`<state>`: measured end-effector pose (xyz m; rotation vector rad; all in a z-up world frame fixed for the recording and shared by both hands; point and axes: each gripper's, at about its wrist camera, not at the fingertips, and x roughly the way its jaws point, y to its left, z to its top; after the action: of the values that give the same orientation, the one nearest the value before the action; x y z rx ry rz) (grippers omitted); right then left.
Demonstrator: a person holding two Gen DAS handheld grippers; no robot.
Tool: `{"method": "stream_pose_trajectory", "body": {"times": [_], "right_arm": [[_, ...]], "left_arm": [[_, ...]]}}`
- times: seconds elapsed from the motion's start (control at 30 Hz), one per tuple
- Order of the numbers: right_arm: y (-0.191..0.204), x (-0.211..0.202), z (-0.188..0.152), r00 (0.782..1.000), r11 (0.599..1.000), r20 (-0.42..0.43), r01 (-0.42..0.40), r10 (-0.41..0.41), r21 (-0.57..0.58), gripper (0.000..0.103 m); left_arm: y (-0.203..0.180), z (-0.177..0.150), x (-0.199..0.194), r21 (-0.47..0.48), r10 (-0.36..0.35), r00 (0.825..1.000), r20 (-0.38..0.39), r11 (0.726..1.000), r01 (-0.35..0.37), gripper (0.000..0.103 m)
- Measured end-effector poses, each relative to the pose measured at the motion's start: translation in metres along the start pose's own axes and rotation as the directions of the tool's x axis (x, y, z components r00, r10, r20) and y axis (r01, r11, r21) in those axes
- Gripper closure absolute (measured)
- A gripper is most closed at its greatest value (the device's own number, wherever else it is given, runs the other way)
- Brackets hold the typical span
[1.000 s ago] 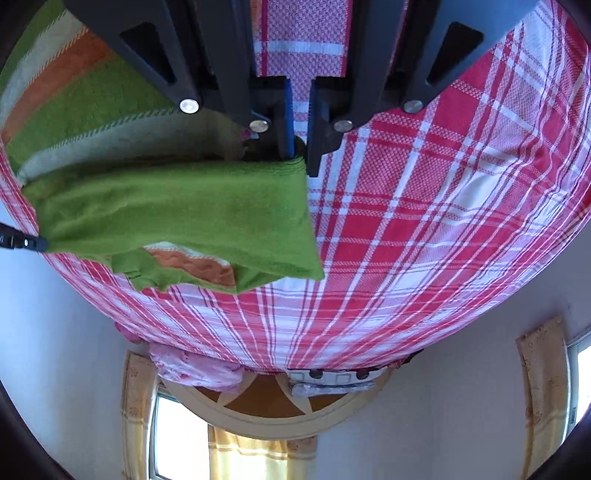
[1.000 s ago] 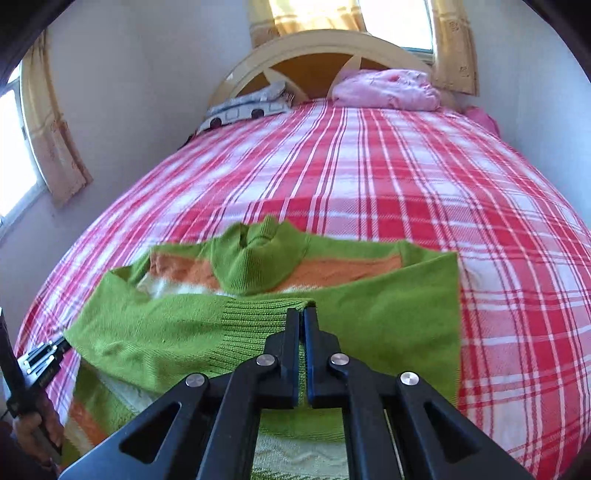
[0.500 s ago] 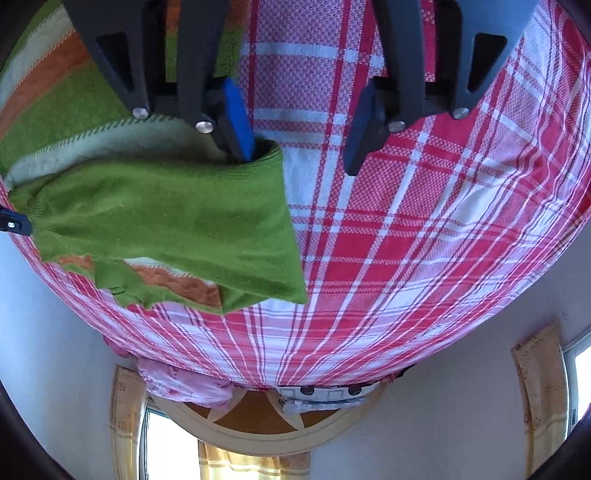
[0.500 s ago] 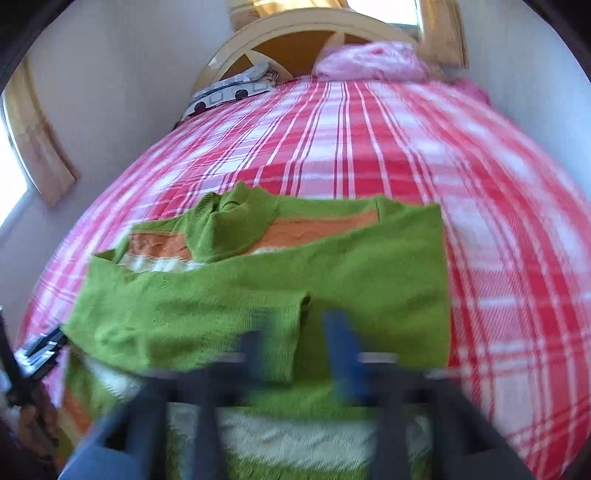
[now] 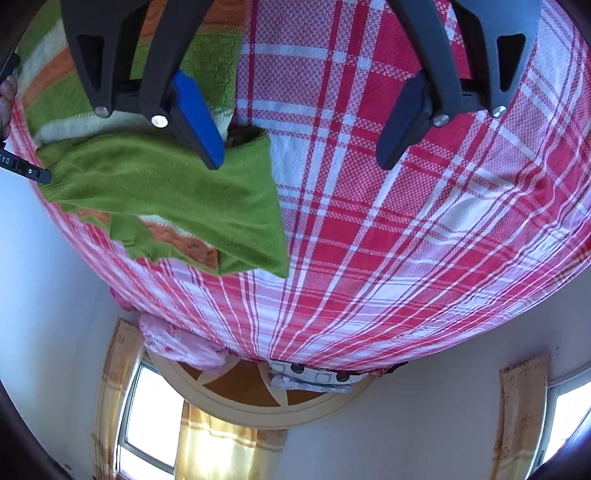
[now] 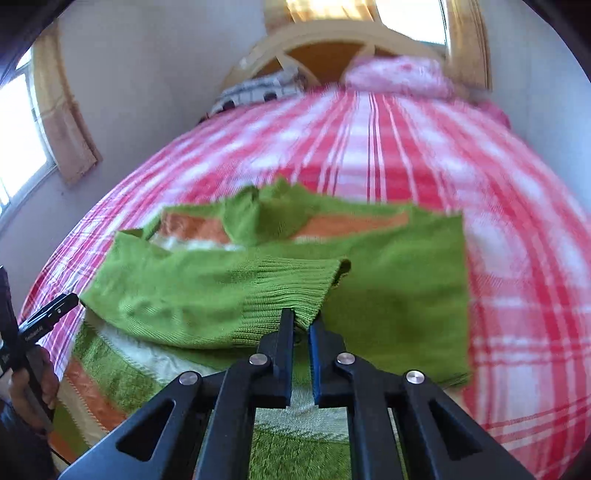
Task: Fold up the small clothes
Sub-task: 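Grasp the folded sleeve edge with the right gripper and straighten it, then move both grippers back along the sweater toward its ribbed hem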
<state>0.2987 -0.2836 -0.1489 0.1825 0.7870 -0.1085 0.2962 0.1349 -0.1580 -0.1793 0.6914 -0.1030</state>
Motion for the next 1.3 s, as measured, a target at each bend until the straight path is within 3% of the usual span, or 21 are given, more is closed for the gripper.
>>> {"method": "stream_pose_trajectory", "body": {"times": [0.13,0.43,0.53,0.57,0.63,0.67,0.77,0.83,0.9,1.0,1.13,1.3], "right_arm": [[-0.002,-0.014,0.007,0.999,0.998,0.025,0.049,-0.049,-0.035,0.097],[-0.030,0.000,-0.005,0.986,0.986,-0.021,0.166,-0.166,-0.012,0.097],[-0.037,0.010,-0.010,0.994,0.995,-0.047,0.102,-0.102,-0.005,0.095],[-0.039,0.014,-0.011,0.993,0.995,-0.063,0.103,-0.103,0.000,0.092],[-0.046,0.020,-0.014,0.986,0.991,-0.106,0.132,-0.128,0.032,0.062],[-0.050,0.014,-0.014,0.989,0.991,-0.088,0.122,-0.116,0.058,0.048],[-0.049,-0.008,-0.009,0.992,0.988,-0.011,0.129,-0.128,0.090,0.048],[-0.037,-0.022,-0.001,0.996,0.995,0.050,0.064,-0.068,0.073,0.048],[-0.022,-0.019,0.006,0.999,0.999,0.043,-0.023,0.021,0.046,0.048],[-0.005,0.007,0.011,0.993,0.993,-0.040,-0.114,0.115,0.045,0.048],[-0.001,0.041,-0.007,0.989,1.000,-0.148,-0.016,0.015,-0.001,0.047],[0.003,0.032,-0.017,0.992,0.997,-0.123,0.020,-0.028,-0.069,0.047]], "left_arm": [[0.003,0.000,0.000,-0.024,0.000,1.000,0.007,1.000,0.000,0.011],[0.003,0.000,0.004,-0.013,0.003,1.000,-0.009,1.000,-0.003,0.011],[0.001,0.000,0.006,-0.003,0.001,1.000,-0.018,1.000,-0.001,0.011],[-0.001,0.000,0.006,0.005,0.001,1.000,-0.020,1.000,-0.001,0.011],[-0.005,0.003,0.005,0.023,0.008,1.000,-0.029,1.000,-0.007,0.011],[-0.009,0.007,0.003,0.042,0.021,0.999,-0.029,0.999,-0.020,0.011],[-0.026,0.020,-0.003,0.112,0.032,0.999,0.000,0.993,-0.032,0.011],[-0.043,0.033,0.000,0.165,0.035,0.999,-0.002,0.986,-0.034,0.010],[-0.057,0.042,0.012,0.211,0.073,0.997,-0.007,0.975,-0.070,0.006],[-0.065,0.044,0.039,0.261,0.192,0.981,-0.023,0.948,-0.179,0.006],[-0.052,0.026,0.069,0.289,0.283,0.951,-0.122,0.927,-0.239,0.005],[-0.044,0.022,0.063,0.244,0.261,0.958,-0.116,0.943,-0.227,0.000]]}}
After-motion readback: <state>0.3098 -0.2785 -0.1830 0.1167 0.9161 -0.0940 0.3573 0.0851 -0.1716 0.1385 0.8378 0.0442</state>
